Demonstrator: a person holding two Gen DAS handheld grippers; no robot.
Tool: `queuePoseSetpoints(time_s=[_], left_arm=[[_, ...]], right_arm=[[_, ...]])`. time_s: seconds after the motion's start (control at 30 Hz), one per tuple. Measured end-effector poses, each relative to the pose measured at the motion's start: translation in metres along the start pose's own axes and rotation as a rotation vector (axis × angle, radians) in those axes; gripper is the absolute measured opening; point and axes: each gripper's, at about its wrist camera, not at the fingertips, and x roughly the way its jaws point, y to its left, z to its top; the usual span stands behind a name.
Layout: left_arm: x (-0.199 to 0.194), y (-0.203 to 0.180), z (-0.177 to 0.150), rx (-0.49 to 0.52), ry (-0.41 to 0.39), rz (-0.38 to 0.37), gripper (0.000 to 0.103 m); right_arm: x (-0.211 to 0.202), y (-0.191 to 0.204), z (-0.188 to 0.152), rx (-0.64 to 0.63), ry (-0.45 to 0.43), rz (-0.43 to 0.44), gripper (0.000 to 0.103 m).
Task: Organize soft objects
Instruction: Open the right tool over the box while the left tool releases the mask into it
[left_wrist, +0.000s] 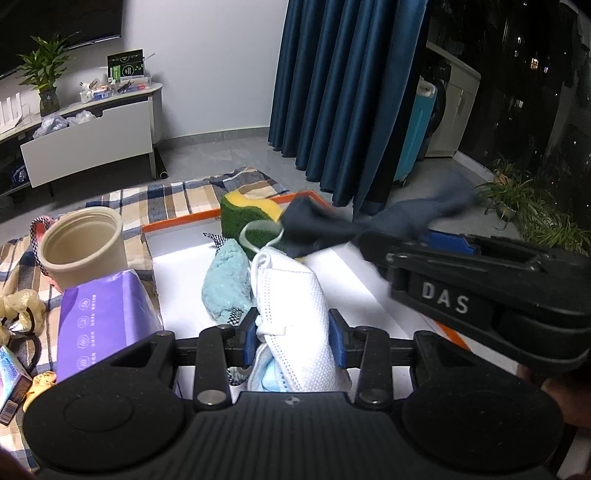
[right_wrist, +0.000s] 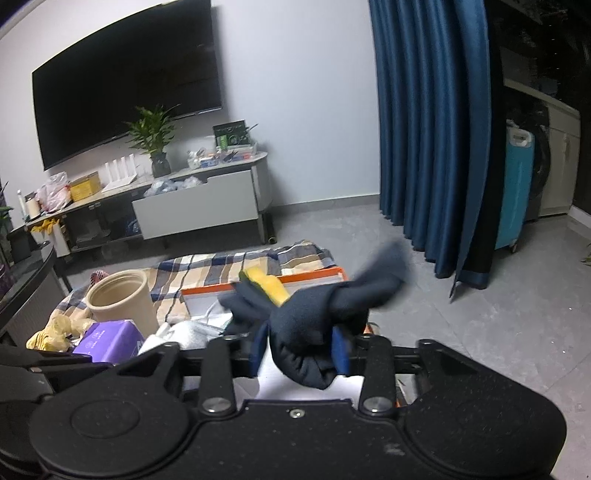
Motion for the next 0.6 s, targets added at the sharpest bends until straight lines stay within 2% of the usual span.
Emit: queuePoseSetpoints(time_s=[0.03,0.07,0.33,0.5,0.6], left_arm=[[0.001,0.0,0.0,0.0,0.003,0.001,0.039],[0.003,0.0,-0.001,0.001,0.007,0.002,0.039],[0.01,-0.002,-0.002,0.002,0.029,-0.013,0.041],[0.011,-0.009,-0.002,0.013,0.037,-0.062,0.067],[0.007,-0.011,-0.003,0.022,0.027,-0.063,0.074]], right_arm=[[0.0,0.0,0.0,-0.006,-0.001,0.007,0.072],[0.0,0.0,0.0,-0.012,0.0,0.014,0.076],[-0.023,-0.013,0.001,0.013,-0.053,-0.023,0.078],[-0.037,-0.014,0.0,0.01,-0.08,-0.043,0.078],[-0.045,-0.012,0.001,0.009,-0.099,-0.045,0.078]])
